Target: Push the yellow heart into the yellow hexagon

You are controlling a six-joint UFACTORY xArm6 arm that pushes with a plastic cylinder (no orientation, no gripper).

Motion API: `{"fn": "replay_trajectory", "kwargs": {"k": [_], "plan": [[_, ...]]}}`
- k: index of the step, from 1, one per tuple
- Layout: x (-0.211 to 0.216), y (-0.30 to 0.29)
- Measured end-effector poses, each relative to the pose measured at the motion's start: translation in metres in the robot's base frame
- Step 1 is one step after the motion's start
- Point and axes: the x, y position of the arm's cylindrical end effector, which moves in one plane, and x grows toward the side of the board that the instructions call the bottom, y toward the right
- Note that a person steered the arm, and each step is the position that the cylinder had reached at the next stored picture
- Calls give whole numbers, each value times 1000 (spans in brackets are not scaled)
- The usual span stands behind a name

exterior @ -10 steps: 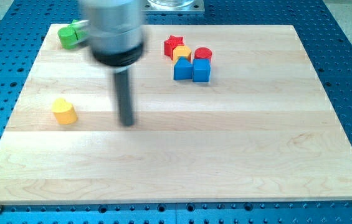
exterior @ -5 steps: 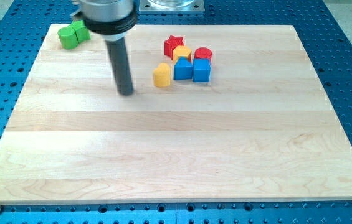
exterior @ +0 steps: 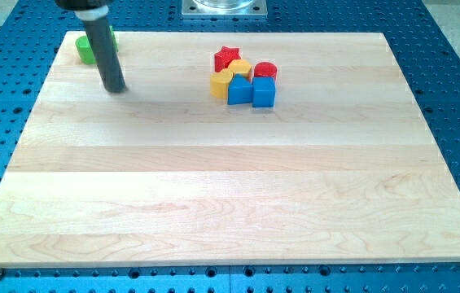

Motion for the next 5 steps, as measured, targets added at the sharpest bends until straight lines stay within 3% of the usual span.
{"fn": "replay_trajectory", "kwargs": {"k": [1,2,3,4,5], "plan": [[-11,-90],[-96,-56],[-71,-38],[-8,23],[12,-43]]}}
